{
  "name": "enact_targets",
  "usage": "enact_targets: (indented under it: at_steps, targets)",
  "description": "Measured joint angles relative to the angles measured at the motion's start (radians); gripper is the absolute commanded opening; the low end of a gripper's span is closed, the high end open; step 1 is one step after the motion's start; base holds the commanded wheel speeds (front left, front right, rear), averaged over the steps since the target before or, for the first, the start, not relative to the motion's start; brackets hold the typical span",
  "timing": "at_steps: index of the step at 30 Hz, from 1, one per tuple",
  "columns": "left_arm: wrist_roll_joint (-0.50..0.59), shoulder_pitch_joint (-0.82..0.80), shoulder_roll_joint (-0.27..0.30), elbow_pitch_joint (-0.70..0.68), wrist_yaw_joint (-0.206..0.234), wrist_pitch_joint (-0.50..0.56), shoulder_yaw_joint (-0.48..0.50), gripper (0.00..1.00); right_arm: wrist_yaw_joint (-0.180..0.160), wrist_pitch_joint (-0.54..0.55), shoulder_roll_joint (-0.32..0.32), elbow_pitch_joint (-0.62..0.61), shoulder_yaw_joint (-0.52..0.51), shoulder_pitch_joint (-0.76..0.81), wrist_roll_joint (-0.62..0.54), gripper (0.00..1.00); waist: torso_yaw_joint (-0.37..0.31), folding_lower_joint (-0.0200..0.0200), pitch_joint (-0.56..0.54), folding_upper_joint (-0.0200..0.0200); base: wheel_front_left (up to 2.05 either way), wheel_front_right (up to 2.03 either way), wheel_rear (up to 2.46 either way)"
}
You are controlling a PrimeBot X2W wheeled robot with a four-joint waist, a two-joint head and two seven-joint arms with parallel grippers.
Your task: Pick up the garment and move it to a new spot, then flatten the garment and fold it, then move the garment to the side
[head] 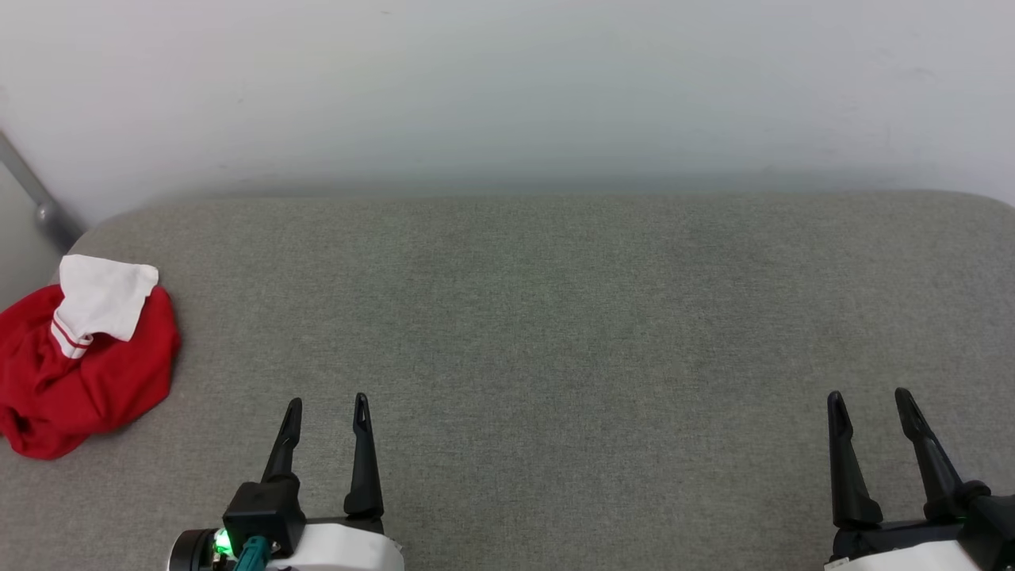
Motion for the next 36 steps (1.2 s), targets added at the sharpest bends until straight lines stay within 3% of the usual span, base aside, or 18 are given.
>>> enact_targets:
  at_steps: [36]
  targets:
    - [-0.004,0.003,0.0,0.017,0.002,-0.008,0.009,1.0,0.0,-0.008,0.0,0.01,0.004,0.01,0.026,1.0,0.03,0.0,0.015,0.0,0.0,0.0,0.0]
